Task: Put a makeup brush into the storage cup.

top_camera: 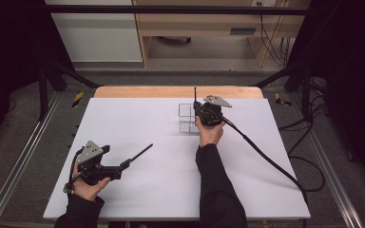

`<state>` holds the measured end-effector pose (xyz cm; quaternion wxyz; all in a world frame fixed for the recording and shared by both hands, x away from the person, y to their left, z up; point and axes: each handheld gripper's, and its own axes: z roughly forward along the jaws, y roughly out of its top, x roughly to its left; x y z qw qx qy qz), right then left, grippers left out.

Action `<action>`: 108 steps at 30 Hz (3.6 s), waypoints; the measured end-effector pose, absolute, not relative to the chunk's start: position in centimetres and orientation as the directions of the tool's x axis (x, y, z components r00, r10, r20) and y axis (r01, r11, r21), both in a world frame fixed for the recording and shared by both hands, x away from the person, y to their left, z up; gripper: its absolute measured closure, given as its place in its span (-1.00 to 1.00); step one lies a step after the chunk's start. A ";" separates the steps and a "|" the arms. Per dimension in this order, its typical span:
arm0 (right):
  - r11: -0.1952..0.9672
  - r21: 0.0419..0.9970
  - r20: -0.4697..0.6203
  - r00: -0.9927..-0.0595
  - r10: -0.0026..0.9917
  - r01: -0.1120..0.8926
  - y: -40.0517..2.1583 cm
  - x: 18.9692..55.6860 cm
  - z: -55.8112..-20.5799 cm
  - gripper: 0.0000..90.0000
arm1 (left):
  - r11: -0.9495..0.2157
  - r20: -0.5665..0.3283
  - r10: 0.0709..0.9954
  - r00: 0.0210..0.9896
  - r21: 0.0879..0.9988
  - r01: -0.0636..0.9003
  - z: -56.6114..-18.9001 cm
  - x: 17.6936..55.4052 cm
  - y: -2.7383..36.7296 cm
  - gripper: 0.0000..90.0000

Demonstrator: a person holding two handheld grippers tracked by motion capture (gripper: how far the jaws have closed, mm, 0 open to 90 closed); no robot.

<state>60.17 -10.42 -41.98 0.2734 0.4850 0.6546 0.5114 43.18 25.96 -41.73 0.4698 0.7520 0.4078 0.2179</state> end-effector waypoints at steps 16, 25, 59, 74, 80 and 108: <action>0.046 0.911 0.144 -0.420 0.896 0.409 -11.3 58.9 -42.6 0.82 | -0.236 -0.052 0.817 0.575 0.880 0.413 -42.0 43.3 25.7 -0.90; 0.048 0.931 0.127 -0.443 0.888 0.363 -12.4 57.0 -41.3 0.66 | -0.238 -0.049 0.816 0.576 0.880 0.412 -42.0 43.2 25.6 -0.90; 0.114 0.923 0.119 -0.557 0.822 0.367 -17.1 48.3 -39.6 -0.67 | -0.249 -0.048 0.809 0.586 0.875 0.415 -40.9 43.2 25.5 -0.91; 0.107 0.925 0.122 -0.550 0.826 0.365 -19.8 45.0 -40.3 -0.80 | -0.249 -0.045 0.813 0.580 0.875 0.416 -40.5 43.5 25.6 -0.91; 0.100 0.926 0.126 -0.550 0.826 0.363 -20.5 43.9 -40.6 -0.81 | -0.261 -0.037 0.808 0.587 0.872 0.415 -40.2 43.9 25.5 -0.91; 0.137 0.915 0.107 -0.558 0.823 0.378 -20.5 43.1 -41.1 -0.83 | -0.453 0.065 0.763 0.644 0.764 0.459 -38.6 47.7 23.1 -0.89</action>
